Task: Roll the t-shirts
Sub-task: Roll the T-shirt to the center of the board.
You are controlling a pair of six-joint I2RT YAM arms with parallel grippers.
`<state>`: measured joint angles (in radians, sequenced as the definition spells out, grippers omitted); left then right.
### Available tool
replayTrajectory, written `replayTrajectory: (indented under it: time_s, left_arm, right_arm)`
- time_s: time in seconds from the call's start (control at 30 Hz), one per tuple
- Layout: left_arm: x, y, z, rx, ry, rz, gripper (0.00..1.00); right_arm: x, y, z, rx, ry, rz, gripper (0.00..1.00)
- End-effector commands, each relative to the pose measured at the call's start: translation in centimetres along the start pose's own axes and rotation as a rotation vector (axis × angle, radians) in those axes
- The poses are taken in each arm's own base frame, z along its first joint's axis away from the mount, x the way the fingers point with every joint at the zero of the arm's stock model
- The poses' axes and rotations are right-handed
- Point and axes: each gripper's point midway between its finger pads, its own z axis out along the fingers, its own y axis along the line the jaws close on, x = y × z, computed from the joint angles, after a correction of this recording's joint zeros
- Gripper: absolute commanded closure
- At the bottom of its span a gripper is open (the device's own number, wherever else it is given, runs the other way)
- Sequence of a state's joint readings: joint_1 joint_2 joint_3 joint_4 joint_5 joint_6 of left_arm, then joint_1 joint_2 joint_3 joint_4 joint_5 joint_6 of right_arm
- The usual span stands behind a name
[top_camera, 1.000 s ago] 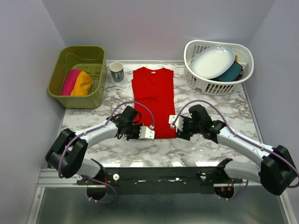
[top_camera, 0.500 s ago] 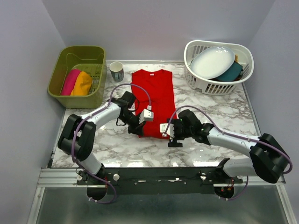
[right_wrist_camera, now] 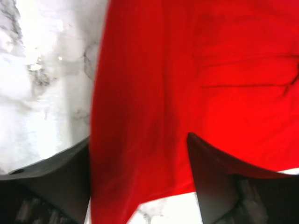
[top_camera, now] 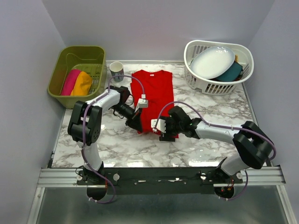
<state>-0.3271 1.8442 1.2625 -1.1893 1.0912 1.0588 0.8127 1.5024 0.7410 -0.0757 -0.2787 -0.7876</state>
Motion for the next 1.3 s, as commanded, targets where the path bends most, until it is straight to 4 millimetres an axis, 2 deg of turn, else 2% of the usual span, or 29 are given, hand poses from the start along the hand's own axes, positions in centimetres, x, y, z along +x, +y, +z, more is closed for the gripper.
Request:
replayTrajectory:
  time_s: [0.0,0.07,0.1,0.13,0.17,0.2,0.23,0.27,0.3,0.33,0.37,0.4,0.43,0.47,0.5,0.53,0.57,0.6,0.63,0.67,0.73,0.97,1.1,1.27]
  left_arm:
    - [-0.8,-1.5,-0.6,0.056,-0.067,-0.023,0.97]
    - [-0.9,-1.4,-1.0,0.026,-0.070,-0.004,0.88]
    - [-0.5,-1.5,-0.9,0.013,-0.068,-0.009,0.83]
    - [-0.4,-1.7,-1.3,-0.035,-0.049,-0.047,0.79]
    - [-0.9,-0.3,-1.5,-0.103,-0.061,0.023,0.70]
    - [0.3,-0.1,-1.2,-0.145,-0.046,0.007,0.67]
    - [-0.5,-0.3,-2.0,-0.222,-0.060,0.057,0.65]
    - [-0.9,1.4,-2.6,-0.334,-0.054,0.105,0.59]
    - [0.3,1.4,-2.3,-0.368,-0.039,0.109,0.57]
    - [-0.3,0.8,-2.3,-0.407,-0.037,0.176,0.54]
    - [-0.4,1.5,-2.6,-0.468,-0.028,0.227,0.47]
    - [1.0,1.3,-1.9,-0.476,-0.008,0.225,0.45]
    - [0.5,0.3,-1.3,-0.488,-0.003,0.294,0.44]
    - [0.0,0.5,-1.1,-0.523,-0.012,0.356,0.43]
    - [0.2,1.2,-1.2,-0.610,0.005,0.361,0.42]
    - [1.4,0.7,-0.7,-0.641,0.002,0.393,0.39]
    - [0.1,0.5,0.0,-0.670,-0.031,0.491,0.34]
    - [0.2,1.2,-0.5,-0.752,-0.024,0.506,0.32]
    - [1.3,1.1,-0.2,-0.774,-0.020,0.528,0.30]
    - [0.5,1.0,0.2,-0.795,-0.041,0.578,0.27]
    - [1.6,1.6,0.5,-0.823,-0.017,0.576,0.25]
    - [1.4,2.7,1.7,-0.882,-0.023,0.570,0.26]
    - [1.5,2.5,1.8,-0.875,-0.022,0.589,0.27]
    - [2.0,1.3,2.6,-0.804,0.001,0.634,0.27]
  right_arm:
    - [-0.5,-1.6,0.6,0.049,0.024,0.001,0.43]
    - [-0.4,-1.4,0.7,0.030,0.029,-0.002,0.61]
    - [-0.3,-1.4,0.7,0.029,0.034,0.000,0.75]
    - [-0.2,-1.3,0.8,0.022,0.038,-0.002,0.80]
    - [-0.3,-1.3,0.8,0.021,0.037,-0.004,0.85]
    - [-0.3,-1.3,0.7,0.020,0.040,-0.005,0.92]
    - [0.0,-1.1,0.6,0.016,0.050,-0.004,0.93]
    - [0.0,-1.0,0.4,0.011,0.053,-0.005,0.94]
    - [0.4,-0.7,0.3,0.005,0.060,0.000,0.94]
    - [0.6,-0.5,0.2,-0.001,0.068,0.005,0.94]
    - [0.6,-0.2,0.1,-0.010,0.069,0.007,0.94]
    - [0.7,-0.1,-0.1,-0.008,0.069,0.010,0.93]
    - [0.7,0.2,-0.2,-0.019,0.063,0.020,0.93]
    - [0.7,0.3,-0.3,-0.017,0.065,0.029,0.93]
    - [0.6,0.3,-0.4,-0.018,0.060,0.032,0.93]
    - [0.8,0.6,-0.4,-0.024,0.062,0.033,0.93]
    - [0.8,0.8,-0.5,-0.031,0.059,0.031,0.93]
    - [1.0,0.9,-0.5,-0.031,0.063,0.030,0.92]
    - [1.0,1.0,-0.7,-0.032,0.062,0.023,0.92]
    - [1.4,1.2,-0.7,-0.034,0.072,0.019,0.92]
    - [1.6,1.3,-1.0,-0.034,0.079,0.015,0.92]
    - [1.7,1.8,-1.3,-0.037,0.074,0.035,0.92]
    - [1.6,1.9,-1.4,-0.040,0.073,0.040,0.91]
    - [1.3,1.7,-1.1,-0.043,0.067,0.047,0.91]
